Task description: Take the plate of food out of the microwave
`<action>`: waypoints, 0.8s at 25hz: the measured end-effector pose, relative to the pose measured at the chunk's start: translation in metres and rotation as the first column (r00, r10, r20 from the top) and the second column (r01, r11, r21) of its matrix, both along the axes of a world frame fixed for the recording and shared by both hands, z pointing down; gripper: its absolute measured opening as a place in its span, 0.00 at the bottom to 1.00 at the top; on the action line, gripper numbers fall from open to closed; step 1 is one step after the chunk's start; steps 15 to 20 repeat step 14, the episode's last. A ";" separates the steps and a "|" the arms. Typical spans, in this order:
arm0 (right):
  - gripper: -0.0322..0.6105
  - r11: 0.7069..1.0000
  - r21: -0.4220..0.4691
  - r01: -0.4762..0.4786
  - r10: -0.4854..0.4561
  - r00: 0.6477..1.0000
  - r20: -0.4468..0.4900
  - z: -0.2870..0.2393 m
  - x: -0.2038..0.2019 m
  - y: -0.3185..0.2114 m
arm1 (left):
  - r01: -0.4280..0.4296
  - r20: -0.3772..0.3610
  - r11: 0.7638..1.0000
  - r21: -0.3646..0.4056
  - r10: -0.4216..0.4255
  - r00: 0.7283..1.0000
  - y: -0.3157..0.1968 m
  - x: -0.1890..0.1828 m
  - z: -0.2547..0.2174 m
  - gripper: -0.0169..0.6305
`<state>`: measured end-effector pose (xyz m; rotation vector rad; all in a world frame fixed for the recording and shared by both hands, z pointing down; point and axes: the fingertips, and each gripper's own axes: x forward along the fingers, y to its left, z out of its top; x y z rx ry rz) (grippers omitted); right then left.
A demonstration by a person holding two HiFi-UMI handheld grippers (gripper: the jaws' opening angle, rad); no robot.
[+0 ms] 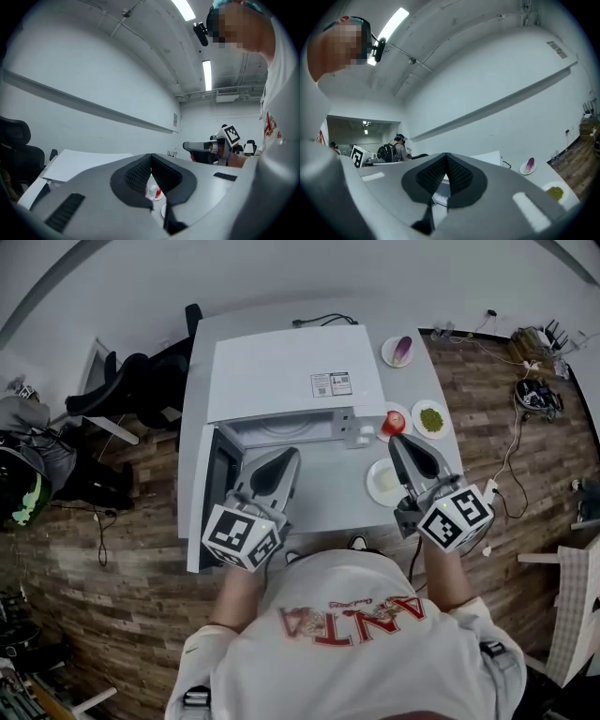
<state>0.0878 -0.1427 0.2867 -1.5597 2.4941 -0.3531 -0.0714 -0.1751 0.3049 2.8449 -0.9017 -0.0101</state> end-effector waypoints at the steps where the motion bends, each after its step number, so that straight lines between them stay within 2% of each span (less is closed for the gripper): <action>1: 0.05 1.000 -0.004 0.007 -0.006 1.000 0.019 0.000 0.000 -0.001 | -0.001 0.000 1.000 0.000 0.001 1.000 -0.001 0.000 0.000 0.04; 4: 0.05 1.000 -0.011 0.012 -0.012 0.998 0.069 -0.002 0.001 -0.002 | -0.008 -0.004 1.000 -0.002 0.008 1.000 -0.002 0.001 -0.002 0.04; 20: 0.05 0.999 -0.032 -0.010 0.012 0.998 0.061 0.003 0.006 -0.001 | -0.023 -0.009 1.000 -0.008 0.023 1.000 -0.001 0.007 -0.002 0.04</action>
